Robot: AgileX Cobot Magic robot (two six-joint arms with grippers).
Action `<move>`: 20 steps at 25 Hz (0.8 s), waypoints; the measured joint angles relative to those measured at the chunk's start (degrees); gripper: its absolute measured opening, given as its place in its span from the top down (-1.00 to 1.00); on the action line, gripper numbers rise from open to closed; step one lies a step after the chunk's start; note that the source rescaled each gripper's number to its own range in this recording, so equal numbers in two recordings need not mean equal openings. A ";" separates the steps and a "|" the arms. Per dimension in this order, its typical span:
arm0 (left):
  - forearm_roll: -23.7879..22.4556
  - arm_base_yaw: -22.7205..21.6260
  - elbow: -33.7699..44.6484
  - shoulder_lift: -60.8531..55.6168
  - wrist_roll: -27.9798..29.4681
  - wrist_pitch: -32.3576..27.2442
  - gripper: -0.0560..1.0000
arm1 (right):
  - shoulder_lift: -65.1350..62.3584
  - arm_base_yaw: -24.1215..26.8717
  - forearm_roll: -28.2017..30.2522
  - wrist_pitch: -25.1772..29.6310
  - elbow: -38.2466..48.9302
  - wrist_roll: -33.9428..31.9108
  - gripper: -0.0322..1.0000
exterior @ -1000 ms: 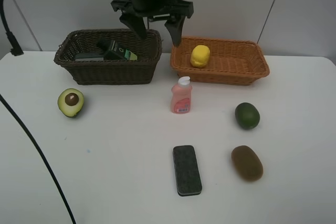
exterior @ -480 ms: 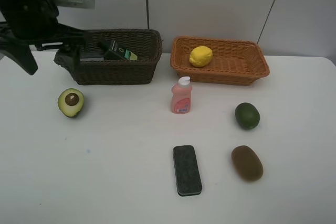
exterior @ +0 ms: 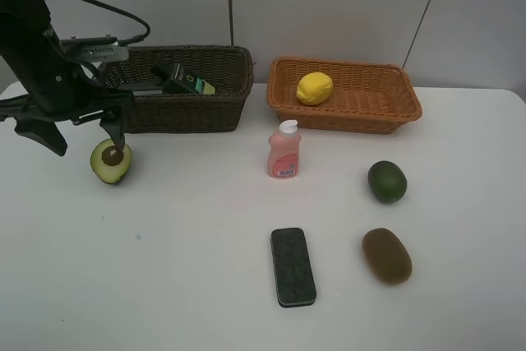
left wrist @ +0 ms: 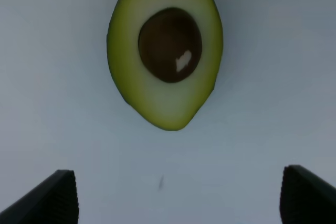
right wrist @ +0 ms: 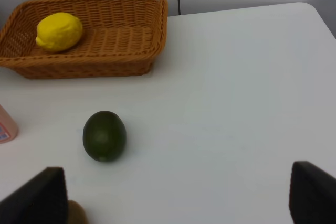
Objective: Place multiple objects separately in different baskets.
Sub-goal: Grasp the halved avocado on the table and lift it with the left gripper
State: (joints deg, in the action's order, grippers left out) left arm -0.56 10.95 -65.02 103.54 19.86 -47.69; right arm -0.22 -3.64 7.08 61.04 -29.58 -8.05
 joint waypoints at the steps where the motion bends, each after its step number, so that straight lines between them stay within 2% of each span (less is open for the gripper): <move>1: 0.00 -0.27 0.07 1.32 0.52 0.39 -1.00 | 0.00 0.00 0.00 0.00 0.00 0.00 -1.00; 7: -0.49 -1.73 0.12 6.24 1.37 2.91 -1.00 | 0.00 0.00 0.06 0.00 0.00 0.00 -1.00; 13: -0.43 -1.73 -1.14 8.67 1.37 8.72 -1.00 | 0.00 0.00 0.06 0.00 0.00 0.00 -1.00; 20: 0.56 -1.73 -3.21 12.60 1.37 10.89 -1.00 | 0.00 0.00 0.06 0.00 0.00 0.00 -1.00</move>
State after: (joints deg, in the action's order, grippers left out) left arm 0.00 9.21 -68.22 116.15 21.23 -36.81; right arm -0.22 -3.64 7.14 61.04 -29.58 -8.05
